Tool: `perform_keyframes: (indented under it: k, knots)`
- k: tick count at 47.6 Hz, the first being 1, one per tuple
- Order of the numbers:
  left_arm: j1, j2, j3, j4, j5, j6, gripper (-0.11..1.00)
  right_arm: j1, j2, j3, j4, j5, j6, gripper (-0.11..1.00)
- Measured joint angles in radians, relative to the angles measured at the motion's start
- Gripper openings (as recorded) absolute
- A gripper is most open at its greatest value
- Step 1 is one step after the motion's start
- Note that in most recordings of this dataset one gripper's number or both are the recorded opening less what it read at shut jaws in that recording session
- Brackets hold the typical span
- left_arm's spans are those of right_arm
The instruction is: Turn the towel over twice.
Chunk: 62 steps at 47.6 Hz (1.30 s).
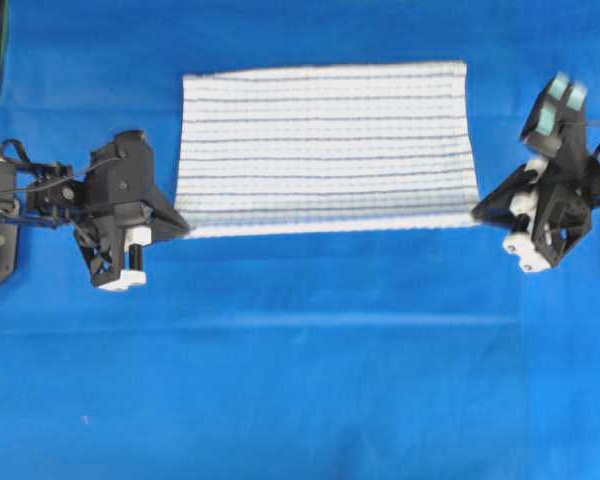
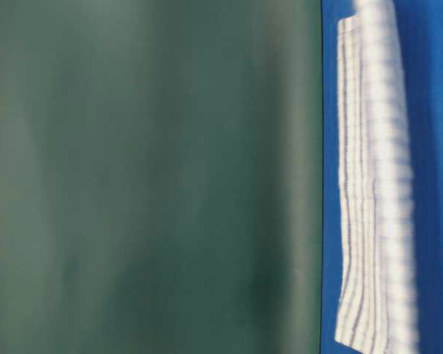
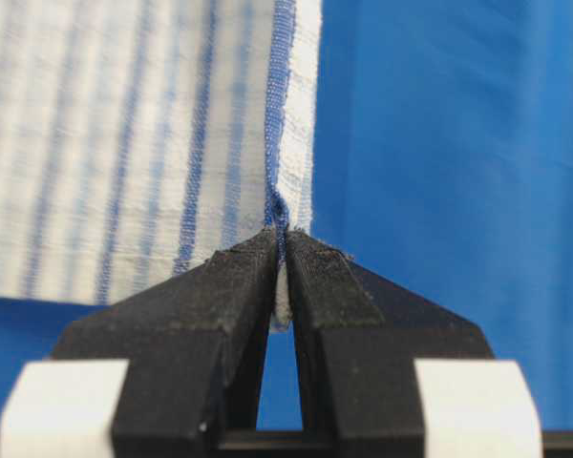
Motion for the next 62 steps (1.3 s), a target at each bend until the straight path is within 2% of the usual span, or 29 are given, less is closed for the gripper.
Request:
perform_keyframes:
  k: [10, 21, 29, 40, 54, 57, 62]
  knots:
    - [-0.152, 0.101, 0.000, 0.000, -0.066, -0.107, 0.03, 0.163, 0.153, 0.005, 0.000, -0.115, 0.112, 0.05]
    - [-0.267, 0.167, 0.000, 0.000, -0.141, -0.166, 0.03, 0.275, 0.290, -0.055, 0.002, -0.146, 0.161, 0.05]
    - [-0.285, 0.183, 0.000, 0.000, -0.146, -0.176, 0.03, 0.316, 0.331, -0.098, 0.003, -0.144, 0.161, 0.05]
    - [-0.285, 0.184, 0.000, 0.000, -0.146, -0.176, 0.03, 0.321, 0.339, -0.107, 0.003, -0.141, 0.161, 0.05]
    - [-0.287, 0.183, -0.023, 0.000, -0.149, -0.178, 0.05, 0.321, 0.327, -0.112, 0.005, -0.055, 0.161, 0.06]
    - [-0.285, 0.179, -0.026, 0.000, -0.149, -0.178, 0.13, 0.321, 0.311, -0.120, 0.003, -0.029, 0.161, 0.22]
    - [-0.287, 0.153, -0.034, 0.000, -0.144, -0.179, 0.40, 0.322, 0.284, -0.130, -0.008, 0.015, 0.158, 0.54]
